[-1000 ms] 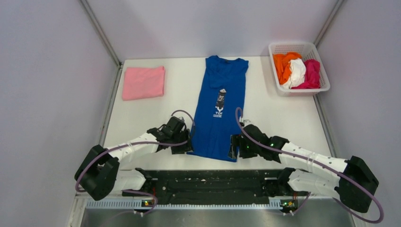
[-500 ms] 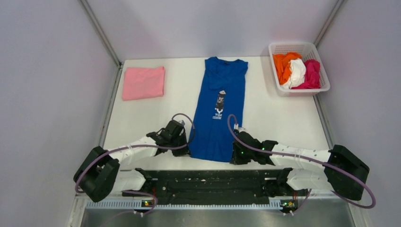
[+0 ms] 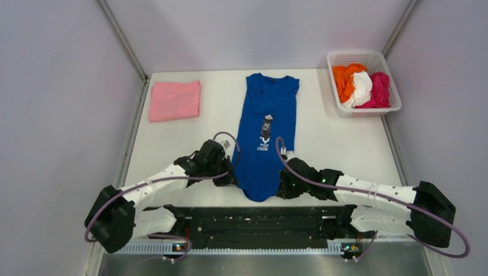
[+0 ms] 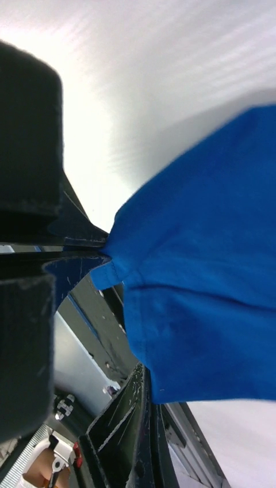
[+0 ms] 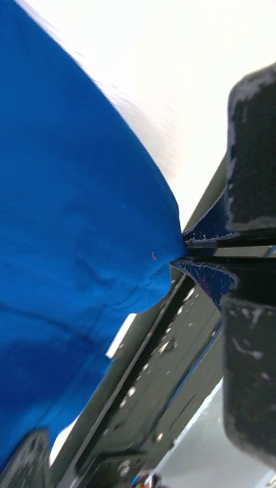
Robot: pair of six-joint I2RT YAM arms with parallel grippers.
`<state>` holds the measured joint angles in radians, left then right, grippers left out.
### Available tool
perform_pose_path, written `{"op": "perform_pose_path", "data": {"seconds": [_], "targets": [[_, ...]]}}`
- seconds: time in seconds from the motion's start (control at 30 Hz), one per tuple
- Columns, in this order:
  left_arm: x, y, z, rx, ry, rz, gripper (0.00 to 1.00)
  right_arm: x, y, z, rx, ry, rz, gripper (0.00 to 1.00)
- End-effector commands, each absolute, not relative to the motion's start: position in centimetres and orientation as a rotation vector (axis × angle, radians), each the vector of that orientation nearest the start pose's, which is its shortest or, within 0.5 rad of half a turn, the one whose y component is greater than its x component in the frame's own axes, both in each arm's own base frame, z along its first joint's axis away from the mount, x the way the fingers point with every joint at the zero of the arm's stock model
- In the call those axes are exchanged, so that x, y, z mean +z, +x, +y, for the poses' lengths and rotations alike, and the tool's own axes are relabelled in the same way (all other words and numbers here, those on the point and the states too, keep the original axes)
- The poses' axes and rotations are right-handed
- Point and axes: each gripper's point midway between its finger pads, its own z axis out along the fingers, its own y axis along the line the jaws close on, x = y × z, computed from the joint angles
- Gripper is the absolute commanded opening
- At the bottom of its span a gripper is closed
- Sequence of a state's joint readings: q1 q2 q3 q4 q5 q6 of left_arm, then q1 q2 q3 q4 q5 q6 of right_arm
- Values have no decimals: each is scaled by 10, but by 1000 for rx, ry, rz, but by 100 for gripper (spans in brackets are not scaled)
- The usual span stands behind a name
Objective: Fold and stack the t-shirts
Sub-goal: Fold the folded rectangular tshirt in 1/3 of the way
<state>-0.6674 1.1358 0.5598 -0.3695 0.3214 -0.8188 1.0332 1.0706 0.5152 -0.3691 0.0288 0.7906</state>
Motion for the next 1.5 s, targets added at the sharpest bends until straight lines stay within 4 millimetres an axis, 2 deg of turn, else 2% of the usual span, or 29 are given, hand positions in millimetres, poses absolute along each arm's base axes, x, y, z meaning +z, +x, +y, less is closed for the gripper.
{"op": "perform_pose_path", "data": {"seconds": [0.0, 0.13, 0.23, 0.33, 0.37, 0.63, 0.8, 1.0, 1.13, 1.27, 1.3, 1.33, 1.4, 1.47], "targets": [[96, 203, -251, -937, -5, 2643, 0, 89, 163, 248, 697, -303, 2476, 0], [108, 254, -260, -979, -60, 2597, 0, 108, 207, 248, 688, -313, 2408, 0], [115, 289, -264, -1031, -110, 2574, 0, 115, 246, 237, 628, -251, 2387, 0], [124, 322, -268, -1008, -109, 2550, 0, 124, 281, 228, 608, -194, 2343, 0], [120, 328, -266, -985, -114, 2566, 0, 126, 291, 225, 607, -177, 2333, 0], [132, 401, -257, -906, -145, 2506, 0, 124, 352, 210, 605, -93, 2299, 0], [127, 436, -253, -851, -143, 2496, 0, 119, 386, 196, 579, -40, 2290, 0], [110, 467, -253, -828, -160, 2497, 0, 109, 418, 179, 533, -19, 2292, 0], [107, 486, -255, -817, -152, 2484, 0, 97, 433, 174, 520, -22, 2303, 0], [98, 496, -256, -808, -150, 2494, 5, 86, 445, 167, 490, 3, 2311, 0], [96, 498, -256, -809, -150, 2500, 6, 84, 448, 165, 495, 17, 2309, 3], [93, 498, -257, -814, -148, 2507, 10, 84, 452, 164, 503, 33, 2299, 13], [91, 499, -259, -826, -144, 2509, 34, 85, 460, 162, 522, 44, 2266, 28], [95, 501, -257, -814, -153, 2500, 55, 90, 469, 160, 513, 54, 2236, 46]]}}
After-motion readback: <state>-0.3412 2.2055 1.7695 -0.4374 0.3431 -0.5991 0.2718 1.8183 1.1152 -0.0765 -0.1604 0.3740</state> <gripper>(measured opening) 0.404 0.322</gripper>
